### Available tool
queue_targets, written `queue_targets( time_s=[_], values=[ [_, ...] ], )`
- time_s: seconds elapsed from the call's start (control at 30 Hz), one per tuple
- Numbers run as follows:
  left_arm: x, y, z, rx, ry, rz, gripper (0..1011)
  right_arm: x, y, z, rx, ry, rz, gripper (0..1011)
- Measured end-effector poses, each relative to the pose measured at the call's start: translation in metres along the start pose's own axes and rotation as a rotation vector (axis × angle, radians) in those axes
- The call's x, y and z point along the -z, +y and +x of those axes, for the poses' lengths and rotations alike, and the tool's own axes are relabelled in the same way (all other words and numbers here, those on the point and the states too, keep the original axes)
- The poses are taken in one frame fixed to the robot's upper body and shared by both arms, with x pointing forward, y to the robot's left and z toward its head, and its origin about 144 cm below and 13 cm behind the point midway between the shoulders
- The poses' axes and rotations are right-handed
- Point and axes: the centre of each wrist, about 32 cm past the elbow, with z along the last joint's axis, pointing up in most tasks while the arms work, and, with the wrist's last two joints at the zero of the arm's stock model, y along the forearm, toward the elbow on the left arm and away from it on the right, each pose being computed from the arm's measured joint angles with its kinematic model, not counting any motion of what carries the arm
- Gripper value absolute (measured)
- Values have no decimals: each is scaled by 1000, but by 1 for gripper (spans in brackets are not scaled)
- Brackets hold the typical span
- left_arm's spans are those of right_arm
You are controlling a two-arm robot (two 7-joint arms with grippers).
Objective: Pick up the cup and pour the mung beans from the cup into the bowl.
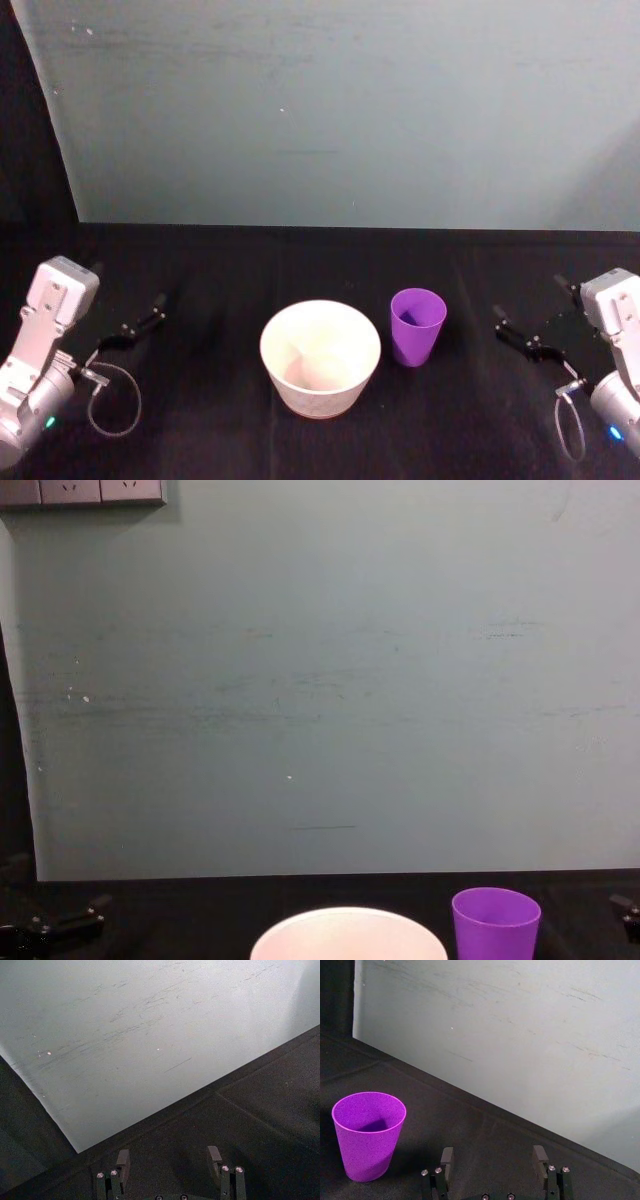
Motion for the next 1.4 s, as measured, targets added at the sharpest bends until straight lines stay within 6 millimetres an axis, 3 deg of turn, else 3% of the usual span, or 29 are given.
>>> queue_targets(
  time_s=[1.13,1.4],
  values=[
    [0,0,0,0,0,0,1011,0,0,0,0,0,1,1003],
    [0,0,0,0,0,0,1011,-1,-21,6,-48,56,60,1003]
  ],
)
